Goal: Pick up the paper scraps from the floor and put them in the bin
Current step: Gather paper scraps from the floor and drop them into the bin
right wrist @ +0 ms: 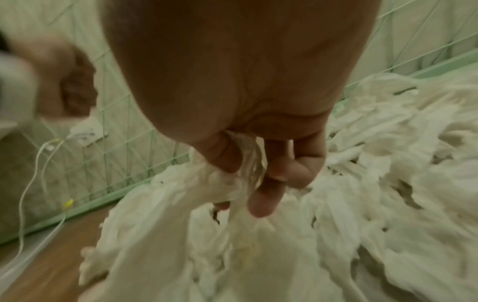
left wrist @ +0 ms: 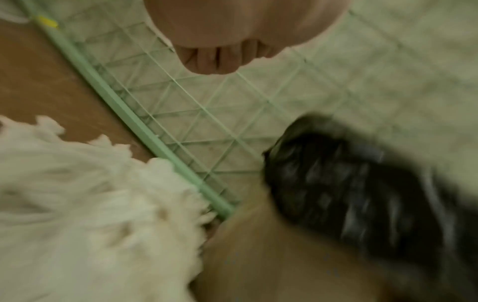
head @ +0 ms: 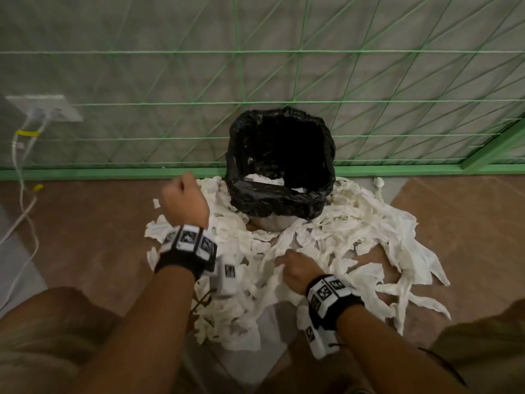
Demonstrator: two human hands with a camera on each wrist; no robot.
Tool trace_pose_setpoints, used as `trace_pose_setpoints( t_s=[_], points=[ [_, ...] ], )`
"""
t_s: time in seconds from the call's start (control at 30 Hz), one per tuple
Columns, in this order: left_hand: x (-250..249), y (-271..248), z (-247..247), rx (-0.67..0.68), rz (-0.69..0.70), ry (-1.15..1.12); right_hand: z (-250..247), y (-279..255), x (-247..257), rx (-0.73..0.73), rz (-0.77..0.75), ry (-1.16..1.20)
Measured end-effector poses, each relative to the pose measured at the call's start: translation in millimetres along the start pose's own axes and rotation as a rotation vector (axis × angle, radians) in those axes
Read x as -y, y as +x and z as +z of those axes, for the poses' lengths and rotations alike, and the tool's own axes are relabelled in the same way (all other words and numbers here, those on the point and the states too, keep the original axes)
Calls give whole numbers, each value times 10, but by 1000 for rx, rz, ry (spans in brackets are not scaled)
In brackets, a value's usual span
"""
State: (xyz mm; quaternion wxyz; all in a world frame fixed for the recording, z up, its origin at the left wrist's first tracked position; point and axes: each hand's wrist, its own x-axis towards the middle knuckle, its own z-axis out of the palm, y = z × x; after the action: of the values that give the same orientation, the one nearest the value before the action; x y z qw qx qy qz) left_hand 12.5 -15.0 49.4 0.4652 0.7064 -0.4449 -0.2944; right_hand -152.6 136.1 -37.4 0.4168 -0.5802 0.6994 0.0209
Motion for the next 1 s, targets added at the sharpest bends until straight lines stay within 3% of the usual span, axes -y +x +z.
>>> trace_pose_setpoints(
  t_s=[0.1, 0.23, 0.3, 0.4, 0.47, 0.73, 0.9, 1.0],
  points=[
    [580, -238, -15, 255, 41, 364, -309, -55, 68, -96, 9, 141],
    [1286, -715, 131, 913, 176, 827, -702, -165, 207, -150, -9, 239],
    [1577, -930, 183, 1037, 203, 954, -919, -287, 309, -114, -26, 242],
    [1810, -1088, 195, 1014, 341, 1009, -1263, -509, 472, -148, -108, 331],
    [1825, -1085, 190, 1036, 371, 1063, -1466, -609, 553, -258, -174, 269],
    [1678, -906, 170, 855, 282, 980, -2483, -918, 1053, -590, -433, 125],
    [1611, -853, 161, 786, 202, 771, -3028, -956, 1198, -751, -441, 48],
    [1551, -827, 120, 821, 192, 832, -3258, -813, 1268, -843, -389, -17]
  ],
)
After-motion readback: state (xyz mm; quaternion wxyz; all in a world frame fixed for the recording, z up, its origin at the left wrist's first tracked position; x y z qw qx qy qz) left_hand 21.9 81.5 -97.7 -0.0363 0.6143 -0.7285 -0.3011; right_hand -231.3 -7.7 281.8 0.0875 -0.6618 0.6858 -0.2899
